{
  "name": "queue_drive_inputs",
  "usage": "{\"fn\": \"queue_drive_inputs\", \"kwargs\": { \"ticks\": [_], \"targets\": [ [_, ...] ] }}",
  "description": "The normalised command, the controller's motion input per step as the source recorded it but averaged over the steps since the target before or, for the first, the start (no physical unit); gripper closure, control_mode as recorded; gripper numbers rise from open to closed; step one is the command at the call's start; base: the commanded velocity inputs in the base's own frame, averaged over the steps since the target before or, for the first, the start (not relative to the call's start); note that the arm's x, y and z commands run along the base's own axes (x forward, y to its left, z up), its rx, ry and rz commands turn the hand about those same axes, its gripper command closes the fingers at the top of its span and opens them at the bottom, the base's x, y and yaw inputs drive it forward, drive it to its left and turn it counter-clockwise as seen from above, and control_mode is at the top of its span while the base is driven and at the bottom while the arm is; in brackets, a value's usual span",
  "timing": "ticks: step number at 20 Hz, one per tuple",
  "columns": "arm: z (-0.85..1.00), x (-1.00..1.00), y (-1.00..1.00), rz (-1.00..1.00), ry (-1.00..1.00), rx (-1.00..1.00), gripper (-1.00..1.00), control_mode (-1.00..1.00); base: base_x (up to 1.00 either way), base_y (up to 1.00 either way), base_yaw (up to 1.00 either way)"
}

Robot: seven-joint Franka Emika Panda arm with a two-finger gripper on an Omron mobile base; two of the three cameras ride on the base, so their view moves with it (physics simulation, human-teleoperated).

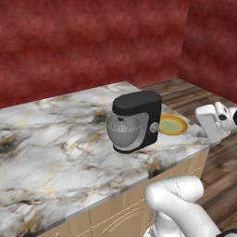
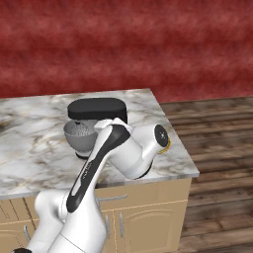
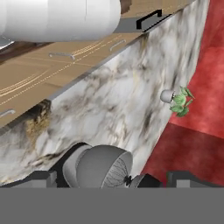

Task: Add butter and sugar cubes to the stand mixer bowl and then turn on the stand mixer to begin making frosting.

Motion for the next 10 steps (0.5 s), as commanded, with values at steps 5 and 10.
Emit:
{"fn": "queue_drive_inputs", "kwargs": {
  "ticks": [5,10],
  "targets": [
    [-0.2,0.0,0.04,0.0,0.09,-0.02,-1.0,-1.0,0.0,0.0,0.0],
    [-0.17,0.0,0.15,0.0,0.02,-0.05,-1.0,-1.0,0.0,0.0,0.0]
  ]
}}
